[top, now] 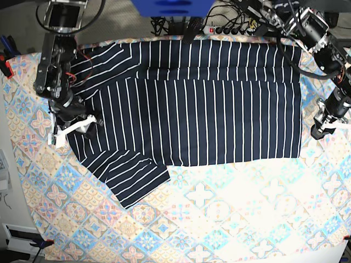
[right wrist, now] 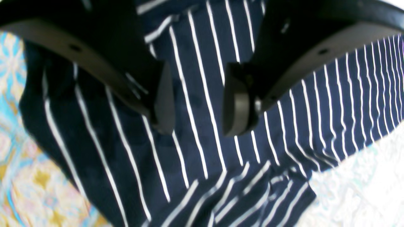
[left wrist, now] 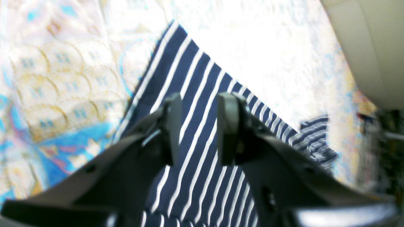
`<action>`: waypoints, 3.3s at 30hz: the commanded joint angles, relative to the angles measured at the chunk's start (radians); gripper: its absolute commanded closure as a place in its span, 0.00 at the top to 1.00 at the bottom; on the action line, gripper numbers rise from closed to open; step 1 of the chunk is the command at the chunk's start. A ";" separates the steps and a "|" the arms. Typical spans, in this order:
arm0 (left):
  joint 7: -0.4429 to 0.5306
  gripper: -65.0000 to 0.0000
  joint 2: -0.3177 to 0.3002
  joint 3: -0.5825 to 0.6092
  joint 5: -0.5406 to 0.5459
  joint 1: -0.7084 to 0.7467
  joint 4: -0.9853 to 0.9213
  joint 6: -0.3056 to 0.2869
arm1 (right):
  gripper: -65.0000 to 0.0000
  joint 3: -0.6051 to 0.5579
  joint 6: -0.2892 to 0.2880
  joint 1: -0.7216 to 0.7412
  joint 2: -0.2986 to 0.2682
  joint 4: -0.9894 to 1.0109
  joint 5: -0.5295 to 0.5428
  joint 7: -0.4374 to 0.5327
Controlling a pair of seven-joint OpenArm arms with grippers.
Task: Fold the T-shirt properly
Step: 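Release and reach both grippers down to the shirt's side edges, then grasp the shirt side edges with both grippers and fold them inward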
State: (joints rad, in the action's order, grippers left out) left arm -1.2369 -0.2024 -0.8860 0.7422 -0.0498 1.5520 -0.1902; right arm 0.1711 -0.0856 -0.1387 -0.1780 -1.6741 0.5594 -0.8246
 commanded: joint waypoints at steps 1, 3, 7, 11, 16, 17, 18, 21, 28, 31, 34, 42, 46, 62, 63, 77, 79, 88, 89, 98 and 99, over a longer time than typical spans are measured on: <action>0.016 0.30 -0.015 -0.003 -0.011 -0.025 -0.011 -0.002 | 0.38 0.003 -0.006 0.021 -0.013 -0.004 -0.003 0.020; 0.047 0.29 -0.012 -0.002 -0.063 -0.057 -0.066 -0.002 | 0.38 -0.018 -0.006 0.046 -0.013 0.018 -0.006 0.020; 0.131 0.30 -0.013 -0.002 -0.186 -0.107 -0.166 -0.005 | 0.38 -0.034 -0.006 0.077 -0.022 0.042 -0.020 0.020; 0.227 0.30 -0.013 0.040 -0.283 -0.158 -0.269 -0.007 | 0.38 -0.035 -0.006 0.087 -0.022 0.044 -0.026 0.020; 0.405 0.30 -0.013 0.155 -0.358 -0.173 -0.356 -0.004 | 0.38 -0.035 -0.006 0.098 -0.022 0.044 -0.026 0.020; 0.424 0.30 -0.013 0.156 -0.364 -0.195 -0.393 -0.004 | 0.38 -0.035 -0.006 0.098 -0.022 0.044 -0.026 0.020; 0.432 0.30 -0.013 0.156 -0.372 -0.212 -0.431 -0.004 | 0.38 -0.035 -0.006 0.098 -0.022 0.044 -0.026 0.020; 0.458 0.30 -0.015 0.156 -0.413 -0.247 -0.517 -0.004 | 0.38 -0.035 -0.006 0.095 -0.022 0.042 -0.023 0.020; 0.550 0.30 -0.015 0.158 -0.470 -0.266 -0.583 -0.004 | 0.38 -0.035 -0.006 0.092 -0.022 0.039 -0.022 0.020; 0.572 0.30 -0.032 0.158 -0.470 -0.267 -0.628 -0.002 | 0.38 -0.035 -0.006 0.092 -0.022 0.038 -0.022 0.020; 0.613 0.30 -0.042 0.158 -0.470 -0.272 -0.689 -0.002 | 0.38 -0.035 -0.006 0.090 -0.022 0.038 -0.022 0.020; 0.625 0.29 -0.056 0.158 -0.468 -0.269 -0.714 -0.002 | 0.38 -0.035 -0.006 0.090 -0.022 0.038 -0.022 0.020; 0.618 0.29 -0.050 0.158 -0.470 -0.269 -0.714 -0.002 | 0.38 -0.035 -0.006 0.090 -0.021 0.038 -0.022 0.020; 0.558 0.19 -0.009 0.159 -0.459 -0.232 -0.707 -0.021 | 0.38 -0.035 -0.006 0.092 -0.019 0.041 -0.022 0.020; 0.558 0.12 -0.009 0.159 -0.459 -0.230 -0.707 -0.038 | 0.38 -0.035 -0.006 0.092 -0.019 0.041 -0.022 0.020; 0.509 0.00 -0.001 0.159 -0.456 -0.137 -0.489 -0.081 | 0.38 -0.028 -0.006 0.132 -0.035 0.058 -0.028 0.021; 0.481 0.00 -0.001 0.159 -0.416 -0.111 -0.439 -0.096 | 0.38 -0.031 -0.006 0.153 -0.062 0.082 -0.028 0.024; 0.444 0.00 -0.002 0.159 -0.324 -0.017 -0.313 -0.105 | 0.49 -0.101 -0.007 0.282 -0.165 0.180 -0.025 0.026; 0.431 0.00 -0.002 0.159 -0.321 -0.012 -0.304 -0.111 | 0.51 -0.121 -0.019 0.296 -0.177 0.187 -0.025 0.027; 0.423 0.00 -0.001 0.158 -0.218 0.084 -0.183 -0.114 | 0.52 -0.175 -0.064 0.360 -0.248 0.289 -0.026 0.029; 0.423 0.00 -0.001 0.158 -0.207 0.095 -0.175 -0.114 | 0.51 -0.172 -0.064 0.360 -0.248 0.306 -0.028 0.029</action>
State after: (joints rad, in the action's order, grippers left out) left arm -0.8337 -0.1856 -0.7258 0.5205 0.0563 1.3560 -0.2966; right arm -0.0074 -0.1471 0.1970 -0.4114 -1.3525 0.5262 -0.8131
